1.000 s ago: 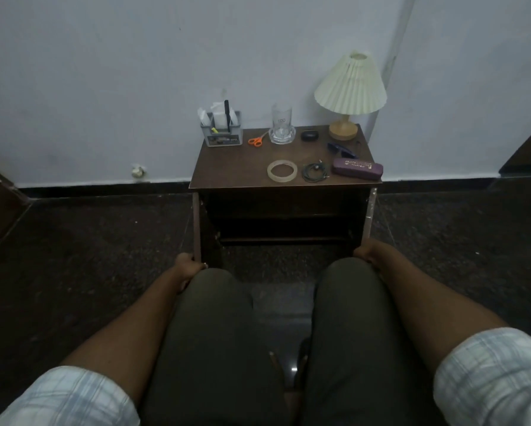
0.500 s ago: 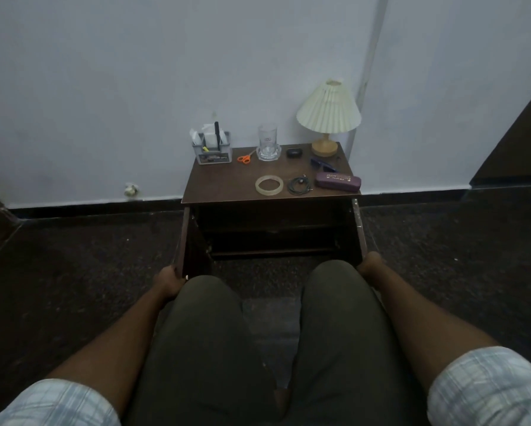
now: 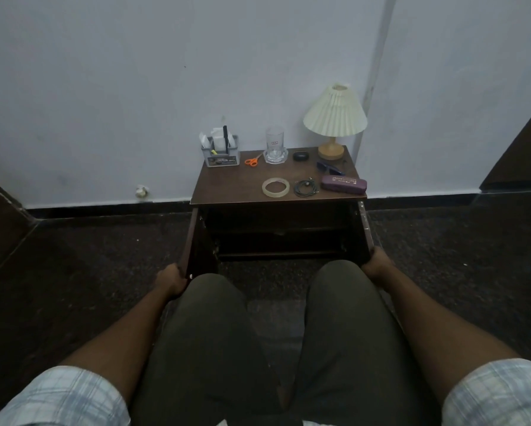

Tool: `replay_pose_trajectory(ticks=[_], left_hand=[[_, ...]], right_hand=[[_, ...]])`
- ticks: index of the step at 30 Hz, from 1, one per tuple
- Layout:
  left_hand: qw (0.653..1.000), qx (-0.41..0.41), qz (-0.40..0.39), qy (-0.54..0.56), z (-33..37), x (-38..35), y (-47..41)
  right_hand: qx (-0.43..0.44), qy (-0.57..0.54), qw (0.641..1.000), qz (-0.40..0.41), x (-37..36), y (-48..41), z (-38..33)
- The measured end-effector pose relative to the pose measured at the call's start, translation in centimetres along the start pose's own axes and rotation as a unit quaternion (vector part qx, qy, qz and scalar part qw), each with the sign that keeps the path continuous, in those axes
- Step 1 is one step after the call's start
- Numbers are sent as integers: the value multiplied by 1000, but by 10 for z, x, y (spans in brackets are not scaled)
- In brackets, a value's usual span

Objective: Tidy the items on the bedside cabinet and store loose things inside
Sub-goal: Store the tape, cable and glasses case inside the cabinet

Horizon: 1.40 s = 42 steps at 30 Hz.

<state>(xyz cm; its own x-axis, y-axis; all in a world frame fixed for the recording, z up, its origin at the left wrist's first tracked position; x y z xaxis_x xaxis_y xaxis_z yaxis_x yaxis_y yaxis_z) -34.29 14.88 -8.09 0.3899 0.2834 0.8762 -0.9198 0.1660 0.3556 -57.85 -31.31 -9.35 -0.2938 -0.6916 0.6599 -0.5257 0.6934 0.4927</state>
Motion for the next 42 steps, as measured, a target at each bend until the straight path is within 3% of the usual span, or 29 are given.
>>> replay_pose_trajectory(ticks=[6, 10, 24, 34, 42], left_hand=[[1000, -18, -21, -11, 9, 0, 3], [999, -38, 12, -19, 20, 17, 4], [979, -181, 62, 72, 122, 50, 18], [966, -185, 62, 167, 164, 41, -19], [959, -179, 77, 205, 191, 44, -103]], right_hand=[[26, 36, 999, 1, 5, 6, -21], [36, 55, 998, -10, 3, 8, -45], [203, 110, 972, -39, -7, 48, -162], [294, 127, 947, -34, -31, 25, -224], [334, 144, 931, -28, -67, -24, -291]])
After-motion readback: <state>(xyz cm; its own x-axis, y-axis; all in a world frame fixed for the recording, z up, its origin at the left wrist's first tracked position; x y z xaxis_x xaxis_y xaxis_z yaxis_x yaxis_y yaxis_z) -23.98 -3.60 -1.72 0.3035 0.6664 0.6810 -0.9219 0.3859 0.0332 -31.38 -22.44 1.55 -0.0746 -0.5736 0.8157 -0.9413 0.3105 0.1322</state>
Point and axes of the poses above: each hand's wrist, its own y-axis away from the middle knuckle, its own x-axis out of the back of the hand, z = x × y, the point moved 6 cm from there along -y, towards the middle knuckle, and after that the axes turned 3 degrees about -x, right-handed, at the moved point
